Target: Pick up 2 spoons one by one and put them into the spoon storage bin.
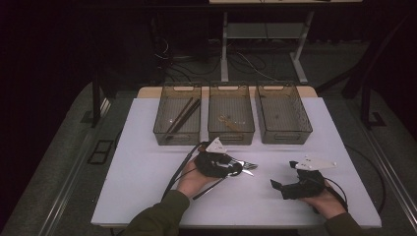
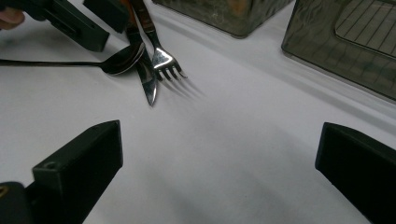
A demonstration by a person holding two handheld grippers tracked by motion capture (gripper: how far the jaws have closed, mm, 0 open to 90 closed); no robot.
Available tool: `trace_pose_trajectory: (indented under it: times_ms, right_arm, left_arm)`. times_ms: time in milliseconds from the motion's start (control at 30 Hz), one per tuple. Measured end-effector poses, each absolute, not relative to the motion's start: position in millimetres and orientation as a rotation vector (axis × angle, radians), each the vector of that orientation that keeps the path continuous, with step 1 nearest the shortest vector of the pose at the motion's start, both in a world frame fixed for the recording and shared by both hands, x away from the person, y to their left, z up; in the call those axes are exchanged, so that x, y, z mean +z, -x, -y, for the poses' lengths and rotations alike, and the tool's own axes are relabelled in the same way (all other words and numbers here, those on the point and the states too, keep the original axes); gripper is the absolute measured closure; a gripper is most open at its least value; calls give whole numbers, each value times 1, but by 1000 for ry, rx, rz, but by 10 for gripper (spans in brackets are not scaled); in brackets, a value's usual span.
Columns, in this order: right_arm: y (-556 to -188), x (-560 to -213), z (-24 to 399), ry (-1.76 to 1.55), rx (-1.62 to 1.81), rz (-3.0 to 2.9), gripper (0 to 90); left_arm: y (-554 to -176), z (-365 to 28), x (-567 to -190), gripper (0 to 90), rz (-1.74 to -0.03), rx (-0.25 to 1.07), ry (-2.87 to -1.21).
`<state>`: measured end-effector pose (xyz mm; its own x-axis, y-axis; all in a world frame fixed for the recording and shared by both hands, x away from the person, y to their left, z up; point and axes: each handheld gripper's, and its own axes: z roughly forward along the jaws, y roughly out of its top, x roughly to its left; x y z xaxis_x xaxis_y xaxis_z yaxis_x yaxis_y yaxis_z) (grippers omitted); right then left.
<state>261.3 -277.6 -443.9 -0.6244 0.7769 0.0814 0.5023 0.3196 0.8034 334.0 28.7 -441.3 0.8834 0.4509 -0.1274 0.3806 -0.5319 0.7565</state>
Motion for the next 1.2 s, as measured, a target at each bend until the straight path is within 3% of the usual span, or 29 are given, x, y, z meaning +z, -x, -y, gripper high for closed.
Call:
trace_pose_trajectory:
  times_ms: [133,633,833,1033,1200]
  right_arm:
    - [-261,-444,278,-1146,1209,-2270,5]
    - [-261,-443,278,-1146,1210,-2274,5]
    - [-260,-443,278,-1145,1211,-2275,5]
    - [-261,-443,278,-1142,1210,-2276,5]
    - [-261,-443,277,-1141,1212,-2276,5]
  left_arm:
    - [-338,-20,-449,514,-589,99,-2206]
    - [-330,-8,-452,538,-508,29,-2263]
    - [-336,-14,-452,520,-545,-67,-2225]
    - [-336,-19,-451,538,-554,-57,-2248]
    - [-329,-12,-449,561,-461,67,-2325]
